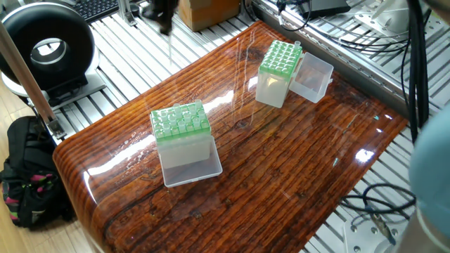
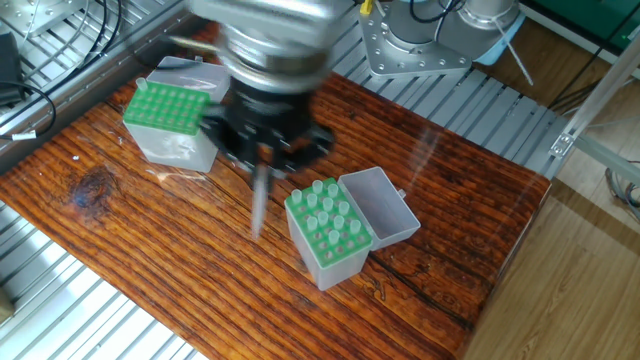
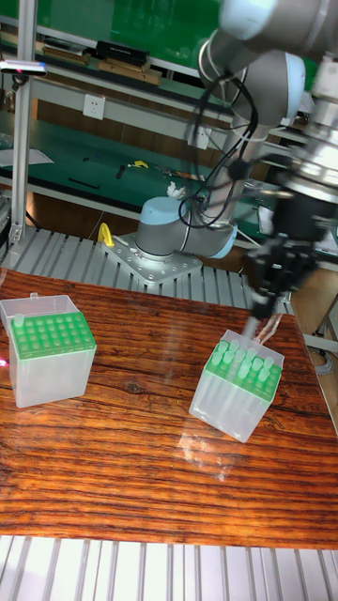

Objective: Transfer all large pipette tips from one holder to another

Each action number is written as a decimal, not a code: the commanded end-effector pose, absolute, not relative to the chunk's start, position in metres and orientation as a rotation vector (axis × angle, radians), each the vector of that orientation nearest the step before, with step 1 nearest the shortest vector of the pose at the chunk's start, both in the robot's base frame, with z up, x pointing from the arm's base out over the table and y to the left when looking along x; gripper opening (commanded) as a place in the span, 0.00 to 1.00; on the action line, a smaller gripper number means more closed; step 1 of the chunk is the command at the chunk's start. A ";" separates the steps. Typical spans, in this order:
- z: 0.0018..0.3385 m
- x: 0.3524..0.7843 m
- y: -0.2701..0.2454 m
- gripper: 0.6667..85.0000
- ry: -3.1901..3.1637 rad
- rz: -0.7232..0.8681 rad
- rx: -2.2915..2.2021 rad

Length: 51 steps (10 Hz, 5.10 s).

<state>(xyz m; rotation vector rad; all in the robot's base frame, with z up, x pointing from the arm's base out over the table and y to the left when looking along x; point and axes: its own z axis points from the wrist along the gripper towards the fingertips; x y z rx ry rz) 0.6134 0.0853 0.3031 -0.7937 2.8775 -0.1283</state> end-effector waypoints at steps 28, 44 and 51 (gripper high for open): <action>0.292 0.565 -0.176 0.17 2.956 -0.047 -0.782; 0.278 0.512 -0.193 0.18 3.044 -0.016 -0.769; 0.276 0.516 -0.192 0.18 3.035 -0.012 -0.767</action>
